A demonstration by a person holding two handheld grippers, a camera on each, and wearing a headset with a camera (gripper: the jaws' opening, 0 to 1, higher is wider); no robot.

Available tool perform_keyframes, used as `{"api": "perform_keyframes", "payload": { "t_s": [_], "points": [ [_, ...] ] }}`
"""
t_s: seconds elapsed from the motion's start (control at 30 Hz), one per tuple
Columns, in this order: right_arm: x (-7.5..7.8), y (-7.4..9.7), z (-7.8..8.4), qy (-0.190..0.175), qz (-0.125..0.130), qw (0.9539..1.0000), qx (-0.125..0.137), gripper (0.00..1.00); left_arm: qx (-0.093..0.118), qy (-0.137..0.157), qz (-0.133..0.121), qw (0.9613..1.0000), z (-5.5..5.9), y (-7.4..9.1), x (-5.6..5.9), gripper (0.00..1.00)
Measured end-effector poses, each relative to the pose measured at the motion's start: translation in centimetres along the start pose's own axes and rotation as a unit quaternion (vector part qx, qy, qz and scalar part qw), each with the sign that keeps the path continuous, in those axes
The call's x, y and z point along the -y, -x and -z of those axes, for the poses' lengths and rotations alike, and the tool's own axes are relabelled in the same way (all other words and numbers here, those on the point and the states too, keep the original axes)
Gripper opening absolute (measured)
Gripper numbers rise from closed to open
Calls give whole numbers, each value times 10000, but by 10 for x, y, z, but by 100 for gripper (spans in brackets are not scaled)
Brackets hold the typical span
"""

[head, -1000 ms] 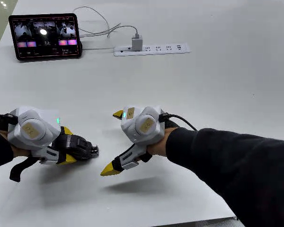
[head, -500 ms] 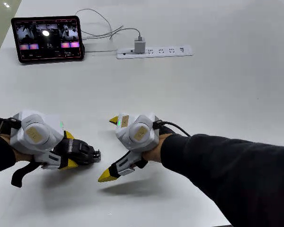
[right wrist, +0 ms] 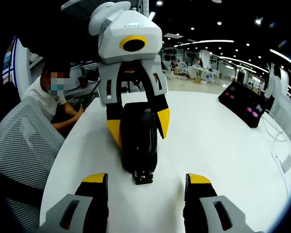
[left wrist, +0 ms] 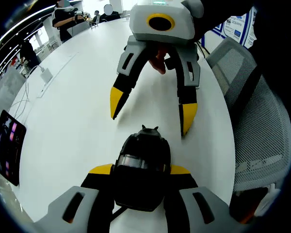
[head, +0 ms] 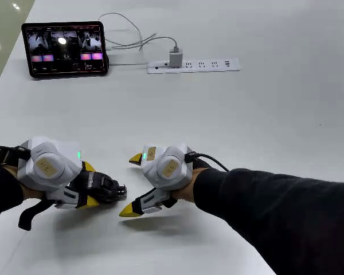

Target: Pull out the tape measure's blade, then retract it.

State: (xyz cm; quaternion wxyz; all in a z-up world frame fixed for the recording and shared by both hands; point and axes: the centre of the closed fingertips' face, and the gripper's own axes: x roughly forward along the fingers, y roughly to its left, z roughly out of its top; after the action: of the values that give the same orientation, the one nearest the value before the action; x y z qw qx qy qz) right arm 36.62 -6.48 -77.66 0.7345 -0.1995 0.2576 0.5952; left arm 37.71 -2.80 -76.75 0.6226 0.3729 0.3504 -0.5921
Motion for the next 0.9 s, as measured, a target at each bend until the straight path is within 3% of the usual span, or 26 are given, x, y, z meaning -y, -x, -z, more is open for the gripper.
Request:
{"api": "perform_keyframes", "payload": {
  "t_s": [0.23,0.53,0.67,0.9],
  "points": [
    [-1,-4,5,9,-53,9999,-92,35,11,16,2,10000,0,0,-1,34],
    [-3,-12,2,182,-130,9996,-168,17,7,15,-4,10000,-1,1,1,34],
    [-10,-16,4,149,-351,9988,-304,12,3,9,4,10000,-2,1,2,34],
    [-5,-15,4,172,-363,9985,-375,9,-21,13,2,10000,-1,2,2,34]
  ]
}}
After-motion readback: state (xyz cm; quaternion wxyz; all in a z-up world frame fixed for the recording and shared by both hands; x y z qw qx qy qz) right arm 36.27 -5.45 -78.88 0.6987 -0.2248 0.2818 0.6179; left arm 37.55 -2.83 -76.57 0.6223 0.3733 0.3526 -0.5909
